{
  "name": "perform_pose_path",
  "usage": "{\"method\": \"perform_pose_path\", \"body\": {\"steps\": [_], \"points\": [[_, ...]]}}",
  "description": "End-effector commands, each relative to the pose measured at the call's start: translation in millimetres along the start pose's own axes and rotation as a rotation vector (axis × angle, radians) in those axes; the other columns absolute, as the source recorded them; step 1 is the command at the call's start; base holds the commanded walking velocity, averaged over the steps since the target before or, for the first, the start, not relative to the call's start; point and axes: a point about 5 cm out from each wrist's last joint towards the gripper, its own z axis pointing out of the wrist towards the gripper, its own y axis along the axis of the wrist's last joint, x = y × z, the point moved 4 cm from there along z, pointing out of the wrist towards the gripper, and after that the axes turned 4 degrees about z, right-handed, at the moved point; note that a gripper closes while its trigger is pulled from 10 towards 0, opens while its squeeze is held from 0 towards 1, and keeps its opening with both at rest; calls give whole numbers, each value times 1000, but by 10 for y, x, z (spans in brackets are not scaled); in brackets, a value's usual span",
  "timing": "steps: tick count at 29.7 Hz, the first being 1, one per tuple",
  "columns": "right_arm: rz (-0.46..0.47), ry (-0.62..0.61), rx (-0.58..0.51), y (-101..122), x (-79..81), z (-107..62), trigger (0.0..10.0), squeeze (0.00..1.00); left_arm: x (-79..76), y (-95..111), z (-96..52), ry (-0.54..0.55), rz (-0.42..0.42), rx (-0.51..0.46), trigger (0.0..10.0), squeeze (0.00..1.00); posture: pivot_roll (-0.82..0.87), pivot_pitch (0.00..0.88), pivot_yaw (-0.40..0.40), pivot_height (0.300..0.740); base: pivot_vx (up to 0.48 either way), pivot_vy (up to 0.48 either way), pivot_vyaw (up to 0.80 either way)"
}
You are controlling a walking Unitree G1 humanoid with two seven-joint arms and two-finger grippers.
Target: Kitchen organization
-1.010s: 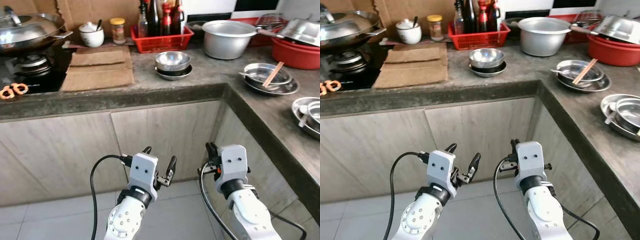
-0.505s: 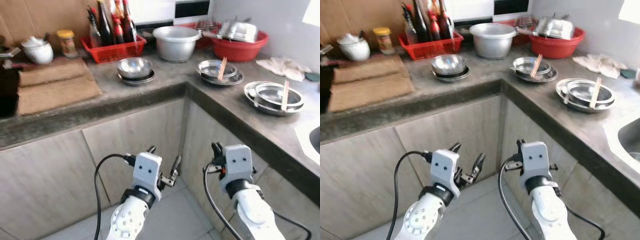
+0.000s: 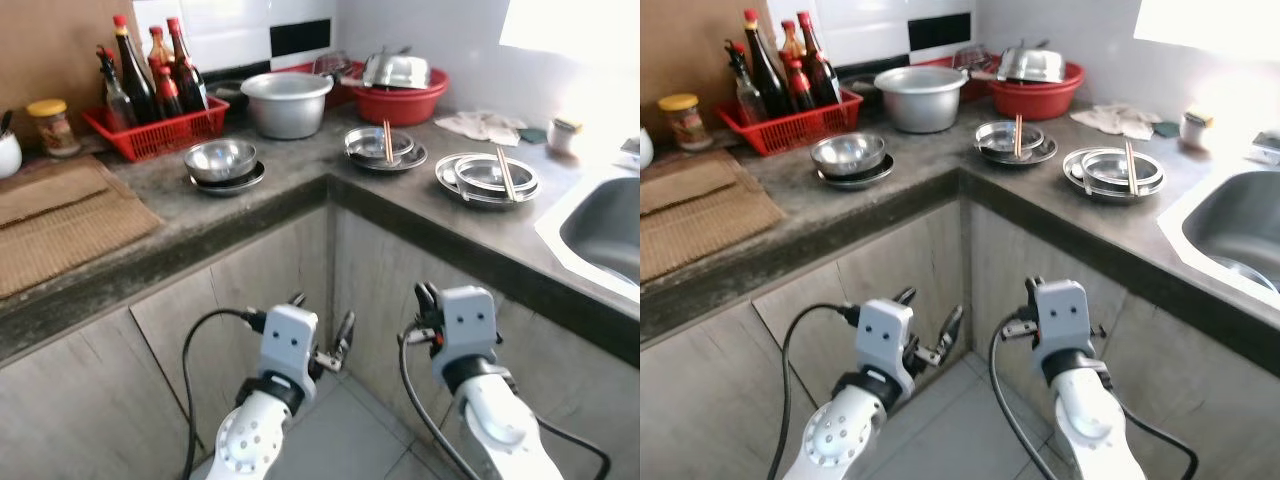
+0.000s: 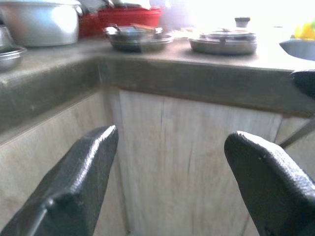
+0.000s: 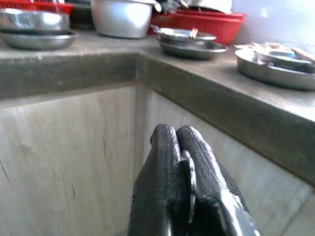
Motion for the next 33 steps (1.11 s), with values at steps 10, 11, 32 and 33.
{"method": "perform_pose_path", "body": {"steps": [10, 11, 32, 33], "points": [[5, -35, -10, 29, -80, -2, 10000, 0, -54, 41, 21, -19, -9, -14, 10000, 0, 39, 40, -12, 740, 0, 310, -785], [5, -36, -10, 30, -81, -2, 10000, 0, -53, 41, 22, -19, -9, -14, 10000, 0, 39, 40, -12, 740, 0, 304, -781], [7, -50, -7, 21, -103, -7, 10000, 0, -53, 36, 28, -26, -5, -11, 10000, 0, 38, 41, -6, 740, 0, 280, -778], [8, -51, -7, 21, -102, -8, 10000, 0, -54, 36, 26, -26, -5, -11, 10000, 0, 38, 42, -5, 740, 0, 0, -775]]}}
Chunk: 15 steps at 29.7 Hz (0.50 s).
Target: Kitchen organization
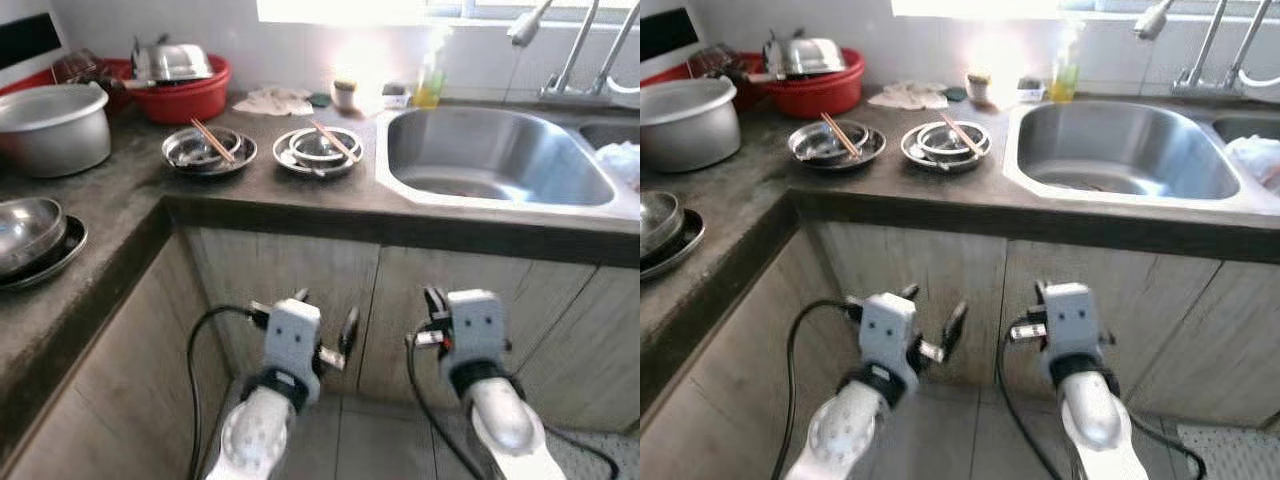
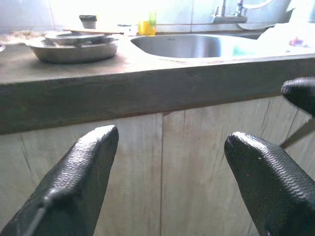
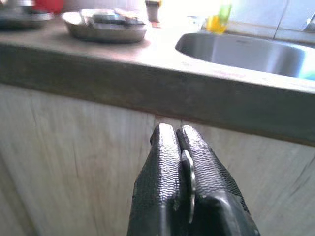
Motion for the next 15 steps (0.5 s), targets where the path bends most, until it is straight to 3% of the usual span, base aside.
{"method": "perform_pose_path", "body": {"steps": [1, 4, 10, 15], "points": [[11, 15, -13, 35, 55, -3, 10000, 0, 45, -26, -27, 11, 3, 13, 10000, 0, 38, 41, -6, 740, 0, 0, -775], [13, 17, -17, 39, 62, -7, 10000, 0, 38, -43, -27, 7, 5, 24, 10000, 0, 37, 41, -4, 740, 0, 0, -587], [4, 18, -20, 47, 54, 5, 10000, 0, 18, -44, -18, -5, 27, 23, 10000, 0, 39, 39, -9, 740, 0, 0, 0], [4, 24, -18, 44, 67, 10, 10000, 0, 6, -40, -26, -11, 31, 18, 10000, 0, 39, 33, -11, 740, 0, -465, 0]]}}
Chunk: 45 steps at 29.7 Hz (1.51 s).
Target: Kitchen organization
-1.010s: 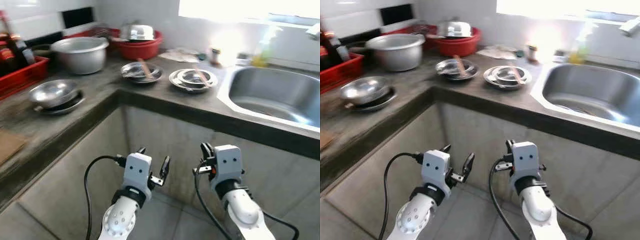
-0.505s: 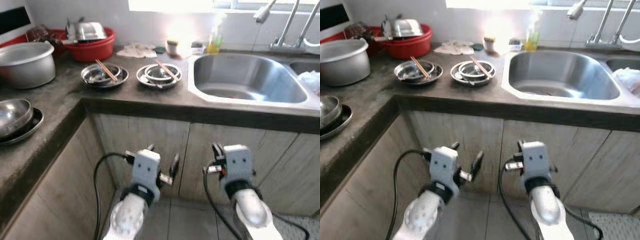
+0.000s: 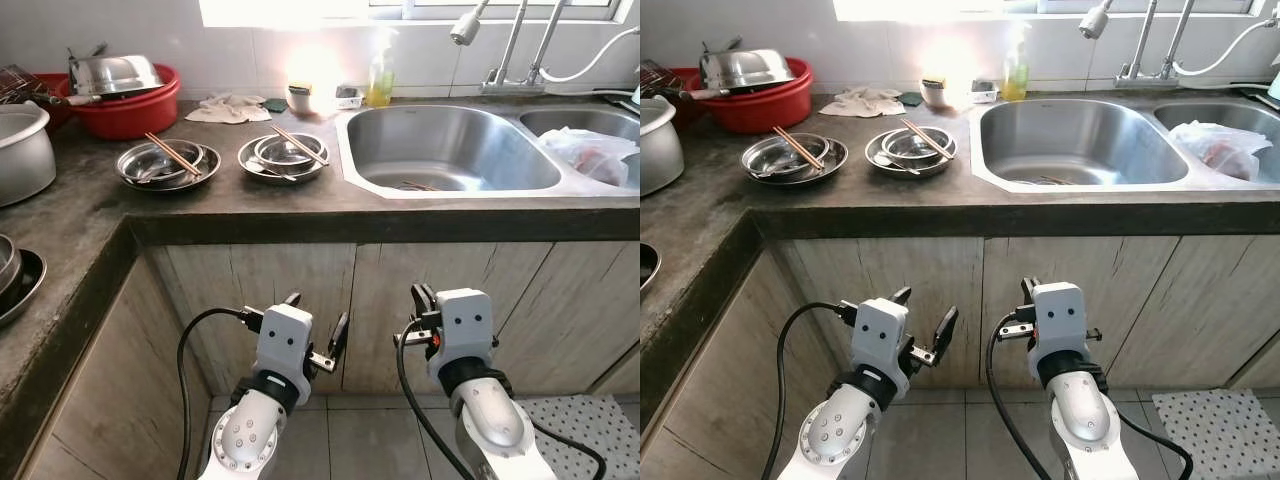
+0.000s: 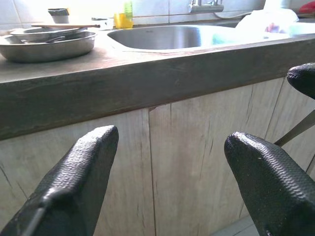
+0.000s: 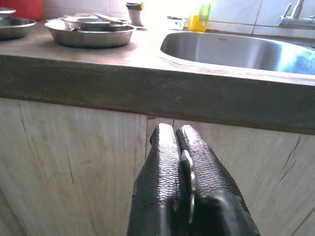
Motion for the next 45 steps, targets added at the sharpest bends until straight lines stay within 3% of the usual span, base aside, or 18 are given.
{"method": "perform_pose_path", "body": {"steps": [1, 25, 31, 45], "points": [[-9, -3, -9, 24, -14, 8, 10000, 0, -35, 1, -4, -16, 6, 1, 10000, 0, 39, 32, -10, 740, 0, -469, 0], [-12, -21, -56, 155, -92, 82, 10000, 0, -58, -21, -3, -28, 8, 7, 10000, 0, 35, 23, -8, 740, 0, -457, 0], [-5, -29, -100, 271, -126, 128, 10000, 0, 15, -5, 14, 11, -8, 9, 10000, 0, 36, 30, -7, 740, 0, 0, 0], [13, -40, -337, 1006, -181, 294, 10000, 0, 172, 198, 144, 55, 25, -69, 10000, 0, 34, 31, -6, 740, 103, 0, 0]]}}
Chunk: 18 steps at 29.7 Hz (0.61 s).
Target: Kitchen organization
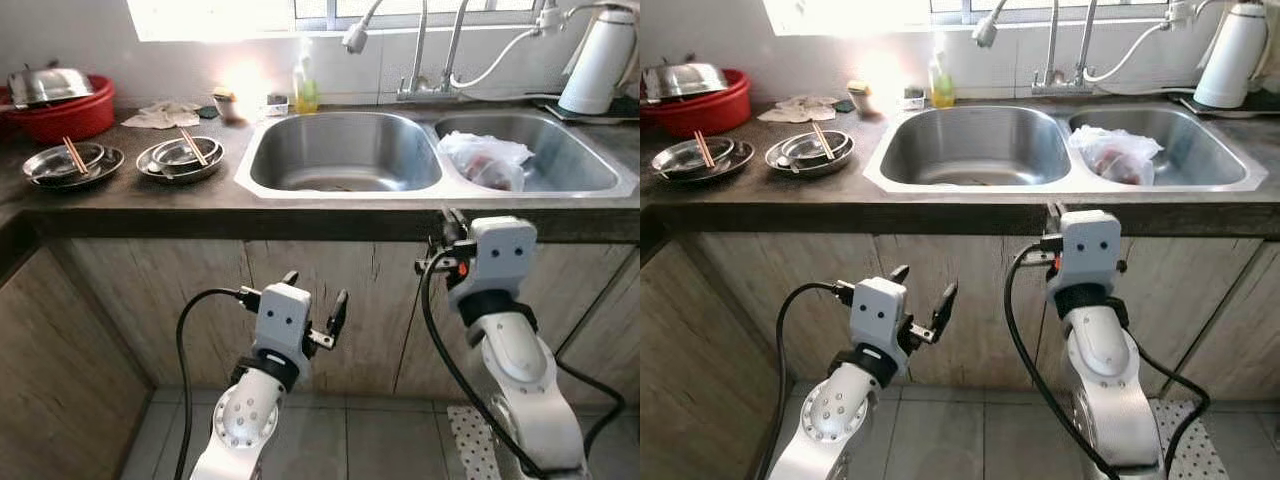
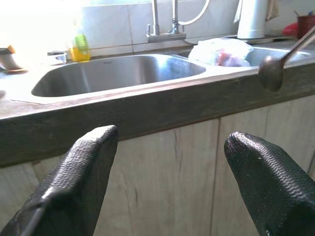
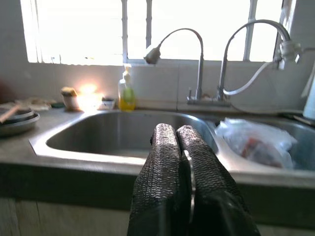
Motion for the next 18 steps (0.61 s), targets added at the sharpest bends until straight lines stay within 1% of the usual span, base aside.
{"method": "perform_pose_path", "body": {"steps": [1, 5, 12, 18], "points": [[10, -2, -55, 158, -7, 41, 10000, 0, 20, 29, 27, 5, 8, -7, 10000, 0, 34, 31, -6, 740, 304, 0, 0], [12, -1, -87, 234, -14, 85, 10000, 0, 19, 61, 42, 4, 8, -19, 10000, 0, 34, 33, -8, 740, 317, 0, 0], [9, -6, -111, 300, -28, 133, 10000, 0, 22, 87, 47, 6, 6, -31, 10000, 0, 36, 31, -9, 740, 350, 0, 0], [8, -6, -138, 376, -31, 215, 10000, 0, 29, 93, 51, 6, 6, -34, 10000, 0, 37, 32, -10, 740, 371, 0, 0]]}}
